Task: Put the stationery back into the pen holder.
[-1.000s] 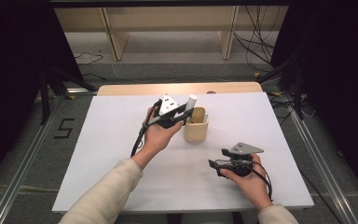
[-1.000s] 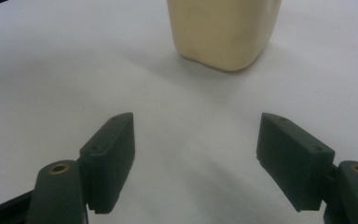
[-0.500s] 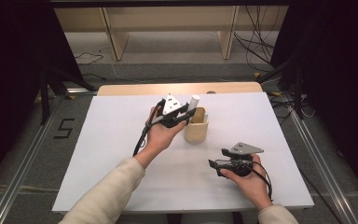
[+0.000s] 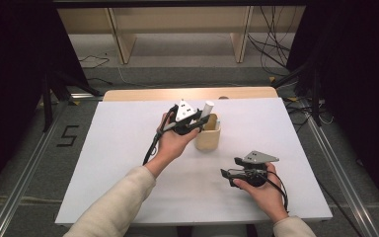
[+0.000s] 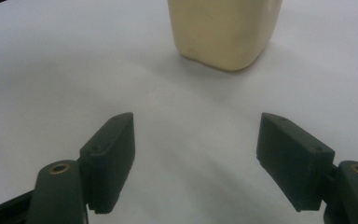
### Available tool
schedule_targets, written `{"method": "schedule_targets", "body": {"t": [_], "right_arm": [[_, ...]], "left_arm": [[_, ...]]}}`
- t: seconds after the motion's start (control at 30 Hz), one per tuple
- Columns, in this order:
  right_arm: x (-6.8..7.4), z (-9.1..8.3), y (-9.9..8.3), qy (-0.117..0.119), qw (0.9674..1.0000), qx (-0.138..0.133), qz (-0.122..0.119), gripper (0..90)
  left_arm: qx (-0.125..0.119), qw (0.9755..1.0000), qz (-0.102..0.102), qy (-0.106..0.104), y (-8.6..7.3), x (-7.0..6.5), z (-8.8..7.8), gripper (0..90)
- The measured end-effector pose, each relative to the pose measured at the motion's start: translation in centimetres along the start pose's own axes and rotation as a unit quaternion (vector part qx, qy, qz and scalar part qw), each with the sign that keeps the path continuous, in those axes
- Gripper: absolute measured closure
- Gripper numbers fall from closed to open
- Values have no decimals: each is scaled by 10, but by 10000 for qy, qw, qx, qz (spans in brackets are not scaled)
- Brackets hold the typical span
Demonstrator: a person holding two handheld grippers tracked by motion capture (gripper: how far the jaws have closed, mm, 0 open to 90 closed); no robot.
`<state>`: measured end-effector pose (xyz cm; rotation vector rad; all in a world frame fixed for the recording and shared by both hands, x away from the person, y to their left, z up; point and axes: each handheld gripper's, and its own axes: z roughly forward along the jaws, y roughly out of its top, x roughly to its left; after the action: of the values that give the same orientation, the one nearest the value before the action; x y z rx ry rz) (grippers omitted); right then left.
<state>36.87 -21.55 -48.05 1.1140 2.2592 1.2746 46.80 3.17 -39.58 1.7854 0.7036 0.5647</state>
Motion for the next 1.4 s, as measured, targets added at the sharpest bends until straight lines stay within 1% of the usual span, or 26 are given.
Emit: {"method": "schedule_targets", "body": {"t": [0.73, 0.8, 1.1, 1.27, 1.4], "right_arm": [[0, 0, 0, 9, 10000, 3, 7, 287], [0, 0, 0, 9, 10000, 0, 7, 288], [0, 0, 0, 9, 10000, 4, 0, 288], [0, 0, 0, 5, 10000, 5, 1, 287], [0, 0, 0, 13, 10000, 7, 2, 287]], "left_arm": [[57, 10000, 65, -11, -2, -1, 5, 700], [50, 10000, 47, -4, -3, -2, 6, 700], [109, 9999, 104, -11, -6, -2, 9, 700], [125, 9999, 84, -15, -8, -2, 10, 700], [158, 9998, 110, -11, -10, -2, 11, 700]]}}
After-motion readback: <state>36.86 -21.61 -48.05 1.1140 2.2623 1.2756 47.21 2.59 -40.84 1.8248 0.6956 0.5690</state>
